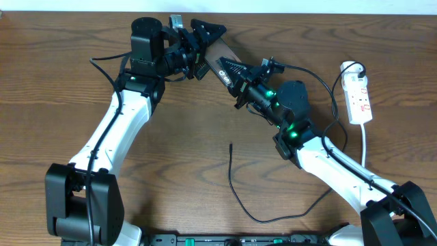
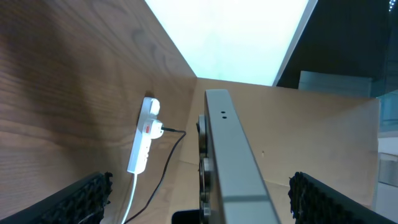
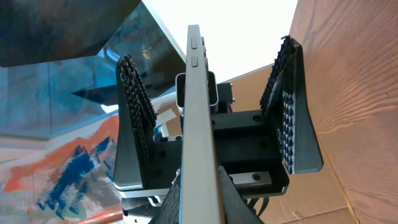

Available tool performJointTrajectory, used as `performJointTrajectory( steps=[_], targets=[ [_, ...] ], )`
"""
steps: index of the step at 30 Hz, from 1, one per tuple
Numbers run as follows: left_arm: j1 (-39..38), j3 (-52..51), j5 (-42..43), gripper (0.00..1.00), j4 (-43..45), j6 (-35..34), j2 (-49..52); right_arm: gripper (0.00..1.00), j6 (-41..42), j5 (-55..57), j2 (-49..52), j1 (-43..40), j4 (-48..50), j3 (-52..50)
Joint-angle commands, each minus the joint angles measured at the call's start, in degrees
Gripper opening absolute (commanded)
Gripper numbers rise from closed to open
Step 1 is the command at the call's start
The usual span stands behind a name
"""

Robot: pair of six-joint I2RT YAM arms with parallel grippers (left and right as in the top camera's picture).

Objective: Plug charger to phone and switch on socket
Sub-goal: 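Open the right gripper and pull the phone leftward with the left gripper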

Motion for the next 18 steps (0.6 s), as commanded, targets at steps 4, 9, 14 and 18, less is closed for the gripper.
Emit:
performJointTrajectory(
  steps=[4, 9, 14, 18],
  targets=[
    [-0.37, 0.37, -0.17, 0.93, 3.08, 0.92, -1.18, 0.01, -1.66, -1.49, -0.48, 1.05, -0.07, 0.59],
    [-0.37, 0.37, -0.15, 0.91, 6.49, 0.28, -1.18, 0.01, -1.84, -2.16, -0.48, 1.05, -1.75, 0.59],
    [-0.39, 0.37, -0.11, 0.75, 6.47, 0.28, -1.18, 0.01, -1.84, -2.16, -0.48, 1.05, -1.75, 0.59],
    [-0.39, 0.37, -0.09, 0.63, 6.47, 0.28, -1.16, 0.01, -1.86, -2.16, -0.48, 1.05, -1.75, 0.59]
  ],
)
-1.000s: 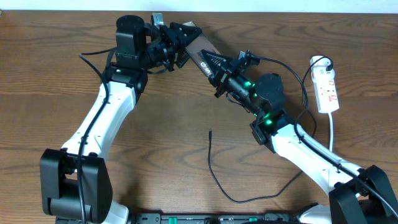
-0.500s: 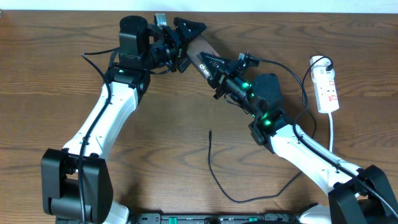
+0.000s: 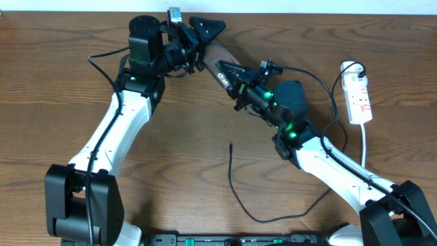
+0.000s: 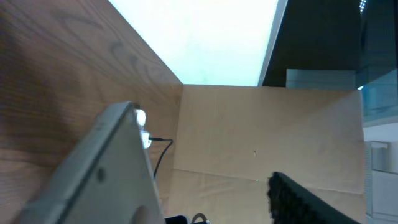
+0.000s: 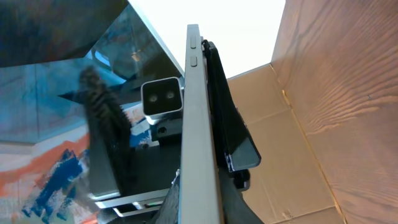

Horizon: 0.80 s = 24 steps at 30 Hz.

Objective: Plug charger to phone and switch on socket
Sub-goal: 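Open the right gripper and pull the phone leftward with the left gripper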

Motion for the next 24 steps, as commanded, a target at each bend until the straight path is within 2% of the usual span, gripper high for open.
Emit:
performJointTrajectory(
  steps=[1, 5, 6, 7, 11, 15, 23, 24],
  targets=[
    [-0.31, 0.42, 0.61, 0.59, 0.79, 0.5, -0.9, 0.01, -0.7, -2.19, -0.74, 0.72, 0.2, 0.66],
    [-0.31, 0.42, 1.77, 0.57, 0.81, 0.5, -0.87, 0.01, -1.14, -2.16, -0.74, 0.7, 0.2, 0.66],
    [-0.31, 0.42, 2.03, 0.51, 0.79, 0.5, -0.87, 0.01, -1.14, -2.16, -0.74, 0.7, 0.2, 0.66],
    [-0.31, 0.42, 2.08, 0.41, 0.79, 0.5, -0.9, 0.01, -1.14, -2.16, -0.74, 0.7, 0.2, 0.66],
    [-0.31, 0.42, 2.05, 0.22, 0.79, 0.5, -0.87, 0.01, -1.14, -2.19, -0.74, 0.72, 0.2, 0.63],
    [-0.31, 0.42, 2.05, 0.08, 0.79, 0.5, -0.9, 0.01, -1.14, -2.19, -0.74, 0.72, 0.2, 0.63],
    [-0.31, 0.42, 2.05, 0.07, 0.79, 0.5, -0.9, 0.02, -1.14, -2.21, -0.74, 0.72, 0.17, 0.66],
    [-0.28, 0.42, 2.05, 0.07, 0.79, 0.52, -0.9, 0.08, -1.14, -2.21, -0.74, 0.7, 0.17, 0.66]
  ],
)
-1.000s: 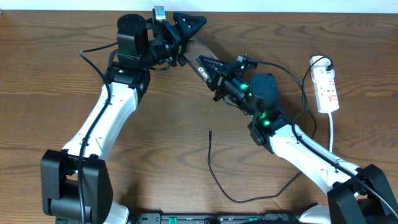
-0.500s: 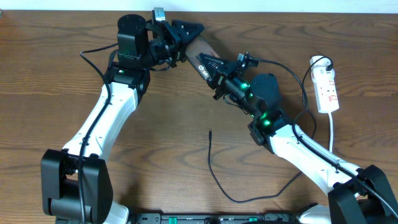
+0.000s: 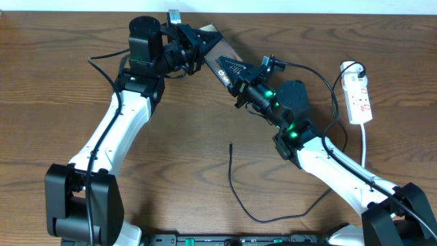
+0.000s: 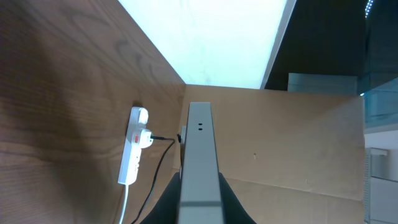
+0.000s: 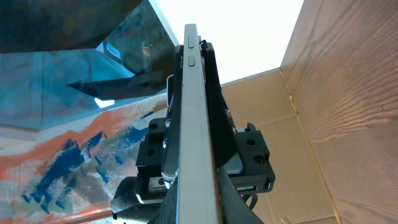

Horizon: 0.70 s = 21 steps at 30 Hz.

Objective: Plug charger to phone and switch on socket
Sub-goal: 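Open the right gripper and pull the phone leftward with the left gripper, then lower the right gripper over the black cable's plug on the table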

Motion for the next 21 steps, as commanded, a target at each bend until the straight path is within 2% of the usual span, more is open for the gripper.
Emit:
performJointTrajectory(
  steps=[1, 2, 3, 5, 12, 15, 19, 21],
  targets=[
    [-0.39, 0.63, 2.16, 0.07, 1.62, 1.46, -0.92, 0.19, 1.6, -2.86, -0.15, 0.7, -0.87, 0.24],
    [-0.39, 0.63, 2.16, 0.07, 1.62, 1.46, -0.92, 0.4, 1.49, -2.86, -0.15, 0.7, -0.85, 0.24],
    [-0.35, 0.63, 2.16, 0.07, 1.64, 1.46, -0.9, 0.67, 0.92, -2.86, -0.15, 0.7, -0.83, 0.22],
    [-0.35, 0.63, 2.19, 0.08, 1.62, 1.46, -0.92, 0.98, 0.55, -2.89, -0.15, 0.7, -0.85, 0.24],
    [1.7, 0.63, 3.06, 0.07, 1.2, 4.0, -0.92, 0.99, -1.36, -3.98, -0.15, 0.35, -0.83, 0.24],
    [5.22, 0.63, 7.54, 0.07, 1.2, 7.21, -0.92, 0.99, -7.45, -7.32, -0.15, -1.11, -0.83, 0.24],
    [12.5, 0.63, 19.1, 0.07, 1.25, 13.92, -0.92, 0.99, -20.7, -14.19, -0.15, -4.61, -0.83, 0.24],
    [14.88, 0.63, 23.47, 0.07, 1.25, 16.76, -0.92, 0.99, -24.74, -15.98, -0.15, -5.4, -0.85, 0.24]
  ],
)
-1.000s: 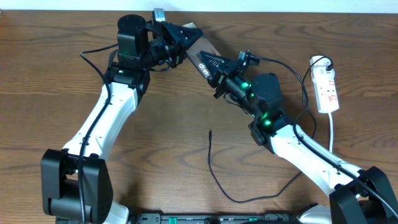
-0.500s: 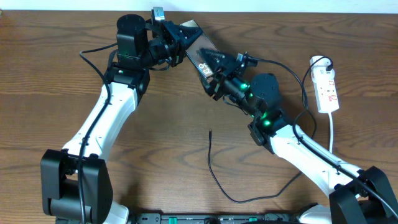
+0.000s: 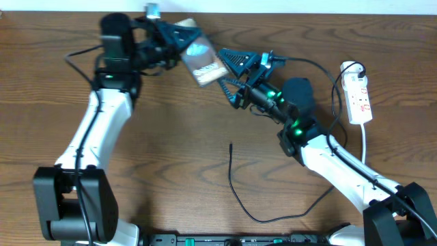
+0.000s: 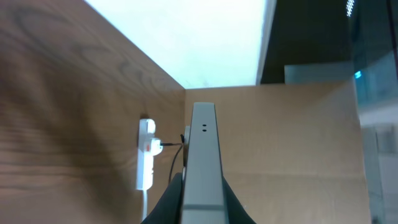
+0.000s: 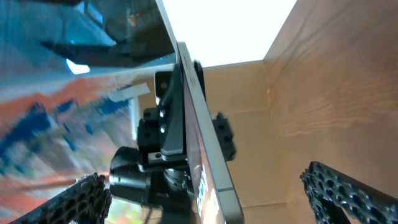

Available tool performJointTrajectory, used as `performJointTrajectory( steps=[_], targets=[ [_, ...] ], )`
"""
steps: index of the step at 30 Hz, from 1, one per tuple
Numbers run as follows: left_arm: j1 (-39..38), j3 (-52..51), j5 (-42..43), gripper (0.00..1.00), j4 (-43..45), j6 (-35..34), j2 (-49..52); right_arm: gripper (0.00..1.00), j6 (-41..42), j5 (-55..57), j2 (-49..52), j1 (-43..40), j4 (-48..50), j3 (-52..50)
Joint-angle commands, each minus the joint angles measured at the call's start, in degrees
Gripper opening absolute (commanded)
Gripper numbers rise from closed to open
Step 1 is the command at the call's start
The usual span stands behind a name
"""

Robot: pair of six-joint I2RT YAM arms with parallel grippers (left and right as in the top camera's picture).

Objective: Plug charger to phone and switch on socket
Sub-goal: 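Lower the right gripper over the black cable's plug on the table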

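The phone [image 3: 200, 60] hangs above the table's far middle, held at its upper left end by my left gripper [image 3: 179, 39], which is shut on it. In the left wrist view the phone's grey edge [image 4: 202, 155] runs straight up between the shut fingers [image 4: 231, 202]. My right gripper [image 3: 231, 74] stands open just right of the phone, not touching it; its fingers [image 5: 348, 193] sit wide apart with the phone [image 5: 202, 149] ahead of them. The black charger cable's free end [image 3: 230, 145] lies on the table. The white socket strip [image 3: 359, 96] lies at the far right with the charger plugged in.
The cable loops over the near middle of the table [image 3: 273, 219] and runs up toward the strip. The strip also shows in the left wrist view [image 4: 146, 155]. Wooden tabletop [image 3: 171, 164] lies below both arms.
My right gripper has opened and let go of the phone. My left arm has moved left with the phone, which now hangs apart from the right fingers.
First my right gripper held the phone up while my left gripper stood open around its far end. Then the left fingers came closer, and later both grippers were shut on the phone. Now only the left holds it, further left.
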Motion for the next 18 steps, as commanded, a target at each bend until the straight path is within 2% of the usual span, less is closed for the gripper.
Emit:
performJointTrajectory(
  steps=[1, 4, 8, 15, 18],
  targets=[
    [5.62, 0.63, 14.99, 0.07, 0.61, 9.57, -0.92, 0.99, -14.23, -6.6, -0.17, -2.08, 0.02, 0.26],
    [9.03, 0.63, 23.43, 0.07, 0.63, 17.09, -0.92, 0.99, -20.17, -8.9, -0.17, -2.23, -3.19, 0.26],
    [11.61, 0.63, 31.32, 0.08, 0.63, 26.53, -0.92, 0.99, -27.61, -9.53, -0.17, -1.31, -15.08, 0.26],
    [12.11, 0.57, 32.15, 0.07, 0.61, 38.77, -0.9, 0.99, -42.21, -9.51, -0.17, 3.58, -32.33, 0.28],
    [12.13, 0.57, 32.17, 0.08, 0.61, 44.85, -0.9, 0.99, -51.74, -11.26, -0.17, 6.25, -40.24, 0.37]
  ],
)
